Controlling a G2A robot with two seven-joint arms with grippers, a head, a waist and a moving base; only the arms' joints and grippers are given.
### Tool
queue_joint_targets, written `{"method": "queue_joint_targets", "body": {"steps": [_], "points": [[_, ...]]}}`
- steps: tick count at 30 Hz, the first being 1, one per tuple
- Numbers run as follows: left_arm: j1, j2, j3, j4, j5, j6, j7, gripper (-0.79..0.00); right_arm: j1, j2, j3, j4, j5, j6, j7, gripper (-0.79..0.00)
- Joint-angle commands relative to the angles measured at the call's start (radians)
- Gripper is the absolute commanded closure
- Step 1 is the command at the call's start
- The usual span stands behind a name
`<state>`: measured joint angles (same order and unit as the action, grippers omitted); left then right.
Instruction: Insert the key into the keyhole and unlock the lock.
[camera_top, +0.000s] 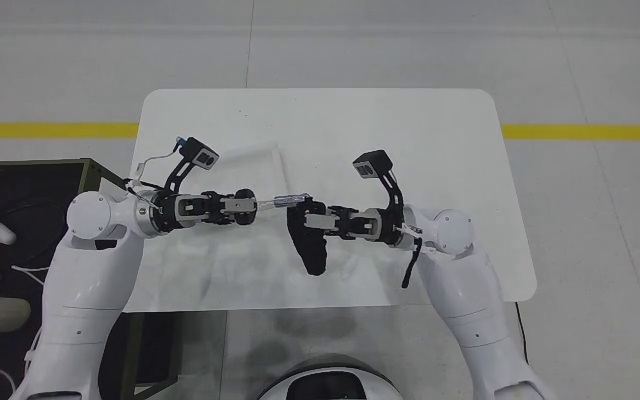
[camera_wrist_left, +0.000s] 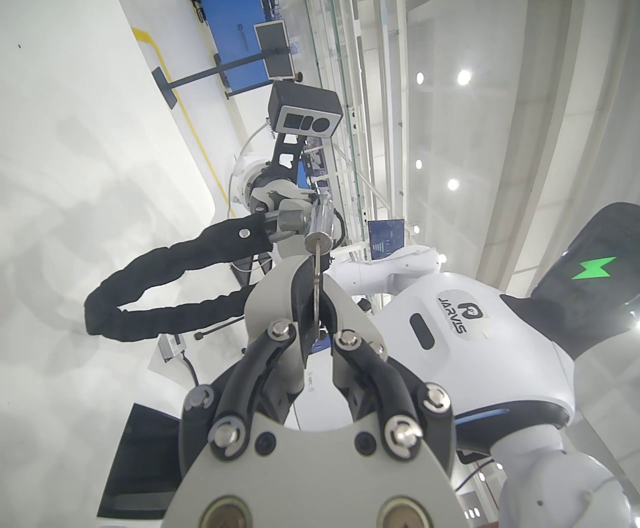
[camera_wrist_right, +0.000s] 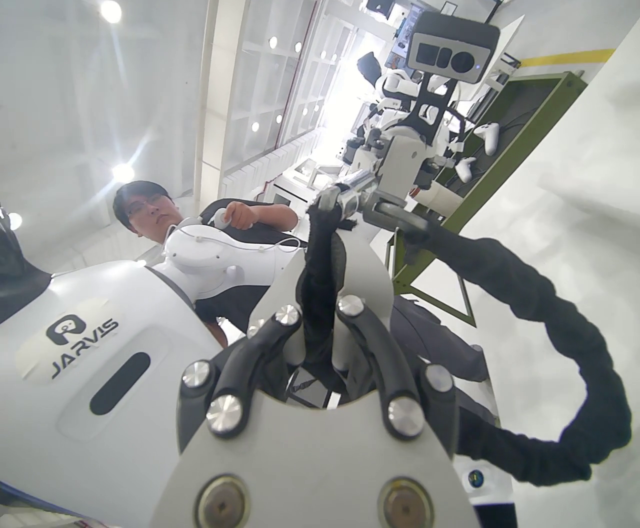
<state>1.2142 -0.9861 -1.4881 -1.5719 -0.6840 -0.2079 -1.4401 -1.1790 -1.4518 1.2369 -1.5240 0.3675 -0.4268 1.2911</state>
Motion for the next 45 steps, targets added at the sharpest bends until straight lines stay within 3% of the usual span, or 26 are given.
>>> {"method": "queue_joint_targets", "body": {"steps": [1,29,30,31,44,45], "points": [[-0.003,-0.001,0.000,0.006,-0.004,0.000,-0.009,0.000,0.004,0.000,-0.008,0.006,0.024,0.009,0.008,0.000],[-0.003,-0.011,-0.001,0.012,0.005,-0.006,-0.022,0.000,0.047,0.005,-0.065,0.039,-0.021,-0.002,-0.029,0.000],[-0.002,-0.011,0.000,0.013,-0.001,-0.002,-0.020,-0.342,0.047,0.005,-0.065,0.039,-0.020,-0.002,-0.033,0.000],[-0.003,-0.012,-0.001,0.014,-0.004,-0.001,-0.016,-0.785,0.046,0.005,-0.065,0.040,-0.012,-0.002,-0.039,0.000],[0.009,-0.016,-0.042,0.049,-0.019,-0.034,0.046,-0.785,0.031,0.016,-0.023,0.032,0.028,-0.026,-0.042,0.000],[0.010,-0.016,-0.040,0.045,-0.003,-0.047,0.048,-0.705,0.030,0.016,-0.022,0.031,0.029,-0.027,-0.042,0.000]]}}
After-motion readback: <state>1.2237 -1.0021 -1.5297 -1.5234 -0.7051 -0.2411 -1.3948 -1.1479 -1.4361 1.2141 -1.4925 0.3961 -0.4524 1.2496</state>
